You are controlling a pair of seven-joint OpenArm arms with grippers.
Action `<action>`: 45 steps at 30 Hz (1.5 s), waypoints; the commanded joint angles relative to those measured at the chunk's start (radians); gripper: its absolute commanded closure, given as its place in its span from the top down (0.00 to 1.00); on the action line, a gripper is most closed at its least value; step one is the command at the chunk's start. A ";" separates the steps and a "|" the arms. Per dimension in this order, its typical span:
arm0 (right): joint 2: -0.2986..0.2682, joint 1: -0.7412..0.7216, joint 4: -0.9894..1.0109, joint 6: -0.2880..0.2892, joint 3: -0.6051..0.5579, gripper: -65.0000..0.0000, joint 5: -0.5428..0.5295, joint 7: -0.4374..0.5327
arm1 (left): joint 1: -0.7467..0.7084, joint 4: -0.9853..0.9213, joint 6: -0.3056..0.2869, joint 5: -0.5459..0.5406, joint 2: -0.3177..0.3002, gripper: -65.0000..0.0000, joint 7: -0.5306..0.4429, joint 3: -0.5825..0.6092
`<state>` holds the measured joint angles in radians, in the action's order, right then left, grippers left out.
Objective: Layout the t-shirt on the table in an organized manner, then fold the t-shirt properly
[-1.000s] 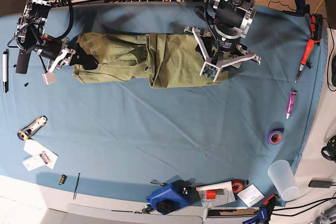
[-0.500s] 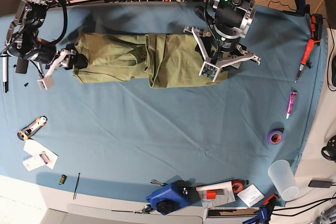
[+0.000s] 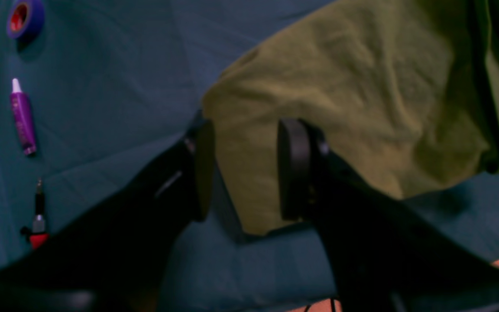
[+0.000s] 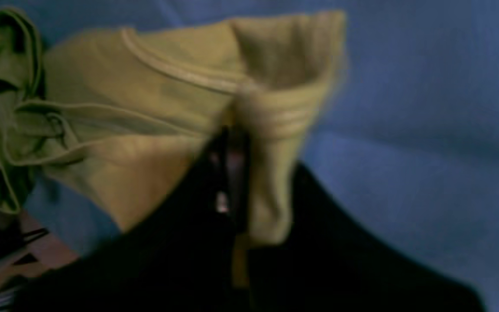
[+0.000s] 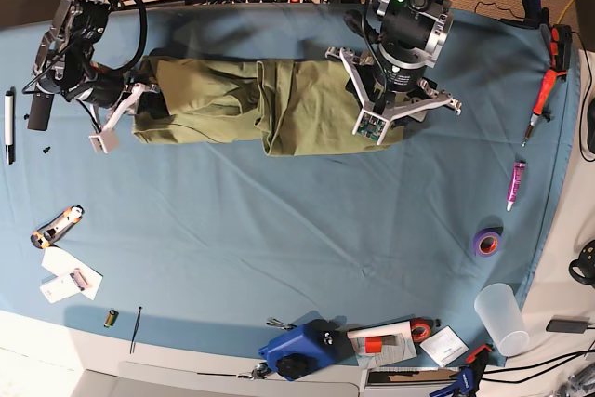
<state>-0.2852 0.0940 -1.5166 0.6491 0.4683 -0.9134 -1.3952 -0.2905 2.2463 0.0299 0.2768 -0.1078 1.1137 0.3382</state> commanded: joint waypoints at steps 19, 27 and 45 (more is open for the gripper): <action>-0.273 -0.195 -0.169 -0.046 0.003 0.00 0.274 0.003 | -0.001 0.019 0.023 0.090 0.005 0.37 0.029 -0.011; -0.161 -0.046 -0.505 -0.044 0.002 0.00 0.225 0.005 | -0.060 0.019 0.031 0.023 0.005 0.37 0.031 -0.273; 0.011 0.080 -0.610 0.013 -0.351 0.00 0.161 0.049 | -0.067 0.019 -0.140 -0.413 0.004 0.37 0.020 -0.767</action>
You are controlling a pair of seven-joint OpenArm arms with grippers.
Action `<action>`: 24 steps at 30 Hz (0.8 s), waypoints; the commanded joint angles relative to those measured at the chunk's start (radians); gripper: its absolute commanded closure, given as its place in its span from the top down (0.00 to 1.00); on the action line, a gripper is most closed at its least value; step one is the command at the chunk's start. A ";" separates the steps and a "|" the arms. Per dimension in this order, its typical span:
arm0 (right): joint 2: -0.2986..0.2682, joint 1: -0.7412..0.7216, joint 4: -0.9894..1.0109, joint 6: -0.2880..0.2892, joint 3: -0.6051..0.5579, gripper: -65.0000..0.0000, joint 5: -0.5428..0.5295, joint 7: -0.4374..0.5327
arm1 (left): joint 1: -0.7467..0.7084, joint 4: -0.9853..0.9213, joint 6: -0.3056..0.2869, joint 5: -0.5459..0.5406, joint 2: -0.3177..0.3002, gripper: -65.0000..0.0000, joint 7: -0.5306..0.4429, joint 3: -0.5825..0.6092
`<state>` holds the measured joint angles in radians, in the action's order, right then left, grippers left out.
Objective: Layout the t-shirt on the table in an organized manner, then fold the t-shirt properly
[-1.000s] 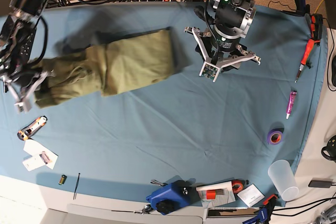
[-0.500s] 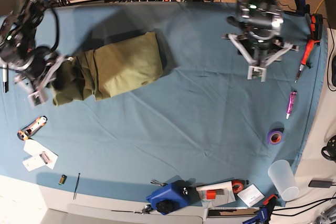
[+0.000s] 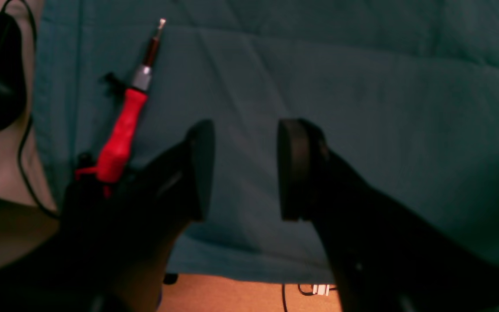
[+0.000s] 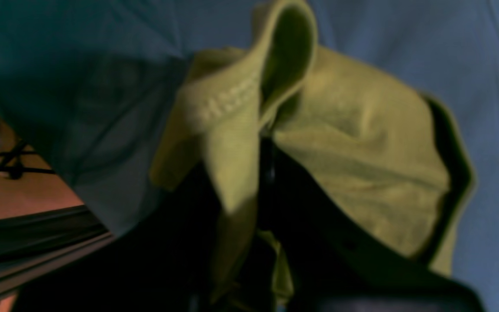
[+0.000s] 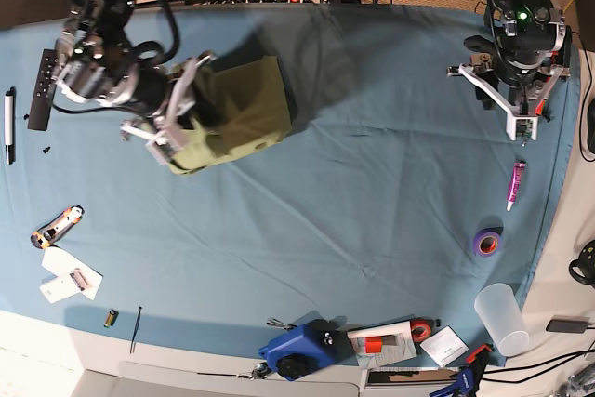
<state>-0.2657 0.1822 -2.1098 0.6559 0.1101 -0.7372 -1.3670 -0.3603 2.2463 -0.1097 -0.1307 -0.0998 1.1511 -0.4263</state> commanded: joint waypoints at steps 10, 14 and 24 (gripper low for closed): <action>-0.008 -0.008 -0.016 0.001 -0.214 0.00 0.238 0.186 | 0.003 0.019 -0.001 -0.075 -0.003 0.37 -0.025 -0.002; -0.009 -0.008 -0.016 0.002 -0.270 0.03 0.241 0.170 | 0.003 0.019 -0.001 -0.091 -0.003 0.37 -0.025 -0.002; -0.009 -0.008 -0.016 0.000 -0.311 0.24 0.139 0.130 | 0.003 0.019 -0.001 -0.091 -0.003 0.37 -0.025 -0.002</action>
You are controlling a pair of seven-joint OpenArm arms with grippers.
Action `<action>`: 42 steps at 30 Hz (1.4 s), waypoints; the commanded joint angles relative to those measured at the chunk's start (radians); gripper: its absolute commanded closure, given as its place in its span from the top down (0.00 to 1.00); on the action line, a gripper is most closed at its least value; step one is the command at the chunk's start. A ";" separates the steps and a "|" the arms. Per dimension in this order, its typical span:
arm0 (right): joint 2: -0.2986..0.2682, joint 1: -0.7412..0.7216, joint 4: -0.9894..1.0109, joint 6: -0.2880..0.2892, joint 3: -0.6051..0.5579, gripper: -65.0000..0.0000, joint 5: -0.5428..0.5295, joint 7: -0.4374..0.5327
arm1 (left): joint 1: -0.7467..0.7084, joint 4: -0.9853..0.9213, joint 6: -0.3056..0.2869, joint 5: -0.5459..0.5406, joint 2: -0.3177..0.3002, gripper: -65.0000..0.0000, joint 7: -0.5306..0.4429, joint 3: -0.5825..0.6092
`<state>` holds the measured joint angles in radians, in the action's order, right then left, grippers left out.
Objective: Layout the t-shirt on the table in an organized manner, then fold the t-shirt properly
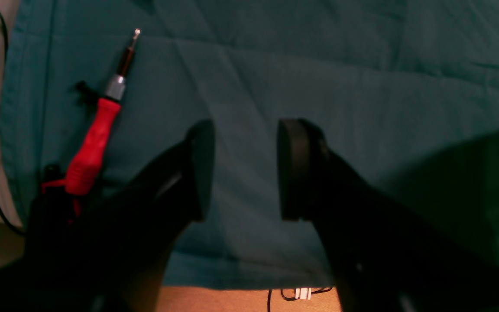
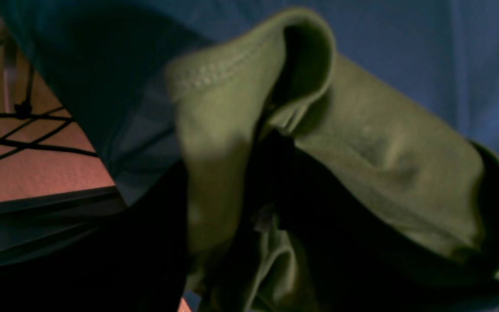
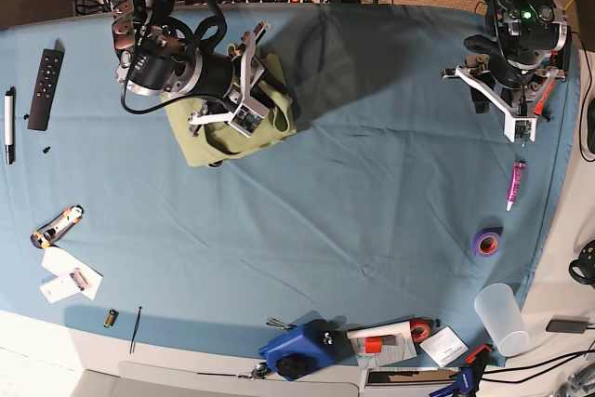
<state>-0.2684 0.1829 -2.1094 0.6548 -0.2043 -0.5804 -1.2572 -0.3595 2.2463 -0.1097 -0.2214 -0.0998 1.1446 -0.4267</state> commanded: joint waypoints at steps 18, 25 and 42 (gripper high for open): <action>-0.014 -0.044 -0.019 0.003 0.003 0.31 0.089 -0.029 | 0.002 0.019 -0.001 -0.001 -0.003 0.37 -0.019 -0.002; -0.014 -0.053 -0.025 0.036 0.003 0.35 0.087 -0.027 | 0.002 0.019 -0.001 0.000 -0.003 0.37 -0.019 -0.002; -0.015 -0.037 -0.229 -0.012 0.003 0.35 0.142 -0.071 | 0.002 0.019 -0.001 -0.001 -0.003 0.37 -0.019 -0.002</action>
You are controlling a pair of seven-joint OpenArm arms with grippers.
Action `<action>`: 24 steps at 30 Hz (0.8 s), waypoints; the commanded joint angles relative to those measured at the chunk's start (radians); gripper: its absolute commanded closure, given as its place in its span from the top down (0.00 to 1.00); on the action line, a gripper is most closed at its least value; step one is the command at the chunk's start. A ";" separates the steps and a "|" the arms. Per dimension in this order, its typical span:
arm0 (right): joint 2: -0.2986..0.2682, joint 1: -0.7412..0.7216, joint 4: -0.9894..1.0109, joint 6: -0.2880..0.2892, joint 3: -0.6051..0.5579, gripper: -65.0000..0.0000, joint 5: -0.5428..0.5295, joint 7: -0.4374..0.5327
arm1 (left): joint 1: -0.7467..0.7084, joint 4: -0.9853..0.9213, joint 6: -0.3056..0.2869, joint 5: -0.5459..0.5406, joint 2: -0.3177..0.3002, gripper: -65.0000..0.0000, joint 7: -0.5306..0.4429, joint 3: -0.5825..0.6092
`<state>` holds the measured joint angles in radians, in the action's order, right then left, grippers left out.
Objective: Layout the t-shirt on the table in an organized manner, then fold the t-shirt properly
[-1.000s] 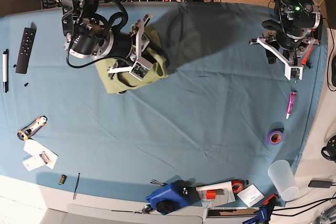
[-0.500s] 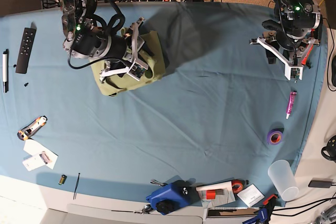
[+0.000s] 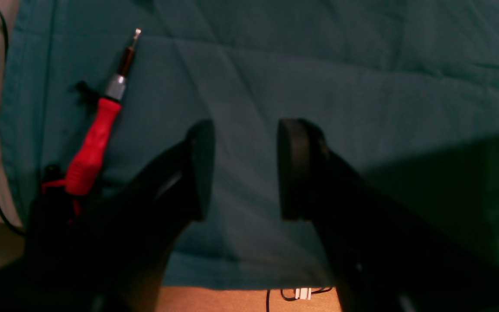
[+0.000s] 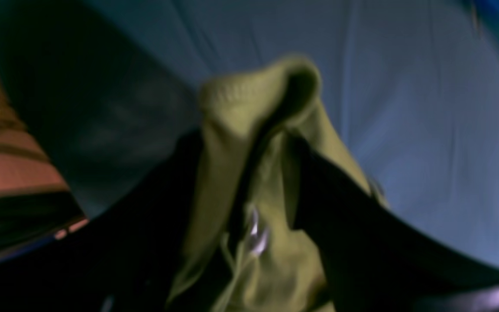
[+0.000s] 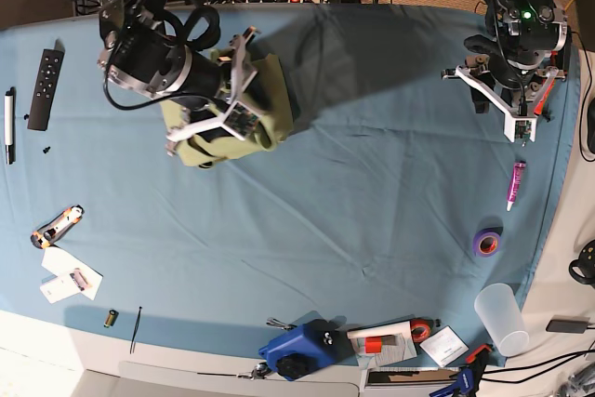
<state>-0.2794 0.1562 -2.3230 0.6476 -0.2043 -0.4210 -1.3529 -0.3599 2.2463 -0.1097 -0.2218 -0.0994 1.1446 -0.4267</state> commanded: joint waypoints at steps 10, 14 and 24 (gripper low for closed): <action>-0.050 0.054 -0.015 0.018 0.003 0.35 0.106 0.121 | 0.002 0.019 -0.001 -0.018 -0.003 0.37 -0.019 -0.002; -0.050 0.048 -0.016 0.008 0.003 0.35 0.119 0.170 | 0.002 0.019 -0.001 -0.019 -0.003 0.37 -0.024 -0.002; -0.050 0.054 -0.015 0.021 0.002 0.43 0.119 0.173 | 0.002 0.019 -0.001 -0.018 -0.003 0.37 -0.027 -0.002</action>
<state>-0.3260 0.2165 -2.3230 0.6739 -0.2043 -0.2962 -1.1995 -0.3595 2.2463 -0.1097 -0.2375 -0.0971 1.1366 -0.4267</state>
